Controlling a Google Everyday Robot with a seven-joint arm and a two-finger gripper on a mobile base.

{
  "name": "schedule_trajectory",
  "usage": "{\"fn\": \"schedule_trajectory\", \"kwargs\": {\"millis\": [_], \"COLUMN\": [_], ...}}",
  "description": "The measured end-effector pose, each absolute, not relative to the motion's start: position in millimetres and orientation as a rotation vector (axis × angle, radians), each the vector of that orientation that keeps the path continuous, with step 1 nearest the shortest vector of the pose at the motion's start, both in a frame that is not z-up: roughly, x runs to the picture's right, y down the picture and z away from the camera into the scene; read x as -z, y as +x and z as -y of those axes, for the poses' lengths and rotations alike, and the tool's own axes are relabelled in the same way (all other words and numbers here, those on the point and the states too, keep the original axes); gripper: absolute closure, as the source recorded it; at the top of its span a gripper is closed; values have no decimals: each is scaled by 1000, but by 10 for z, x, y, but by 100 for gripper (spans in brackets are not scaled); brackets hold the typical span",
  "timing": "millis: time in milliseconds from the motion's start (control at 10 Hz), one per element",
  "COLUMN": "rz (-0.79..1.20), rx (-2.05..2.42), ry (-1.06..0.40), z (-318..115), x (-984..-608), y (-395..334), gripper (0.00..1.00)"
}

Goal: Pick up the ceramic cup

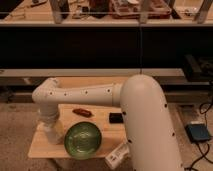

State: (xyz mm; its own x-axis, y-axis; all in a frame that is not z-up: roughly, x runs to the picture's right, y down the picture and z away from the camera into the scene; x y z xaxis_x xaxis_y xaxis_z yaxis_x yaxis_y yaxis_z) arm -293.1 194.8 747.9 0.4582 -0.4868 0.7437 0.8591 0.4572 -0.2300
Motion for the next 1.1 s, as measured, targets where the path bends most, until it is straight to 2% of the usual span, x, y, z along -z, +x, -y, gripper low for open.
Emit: {"fn": "schedule_trajectory", "kwargs": {"millis": [100, 200, 400, 500, 700, 800, 1100], "rz": [648, 645, 634, 623, 622, 623, 589], "rx": [908, 913, 915, 916, 904, 900, 913], "ry": [-656, -638, -616, -608, -556, -557, -542], "z": [-1964, -1967, -1839, -1730, -1630, -1580, -1472], "x": [-7486, -7473, -7410, -7386, -7404, -7360, -7167], "y": [-2948, -2939, -2820, -2752, -2744, -2746, -2785], "gripper": [20, 25, 42, 55, 69, 73, 73]}}
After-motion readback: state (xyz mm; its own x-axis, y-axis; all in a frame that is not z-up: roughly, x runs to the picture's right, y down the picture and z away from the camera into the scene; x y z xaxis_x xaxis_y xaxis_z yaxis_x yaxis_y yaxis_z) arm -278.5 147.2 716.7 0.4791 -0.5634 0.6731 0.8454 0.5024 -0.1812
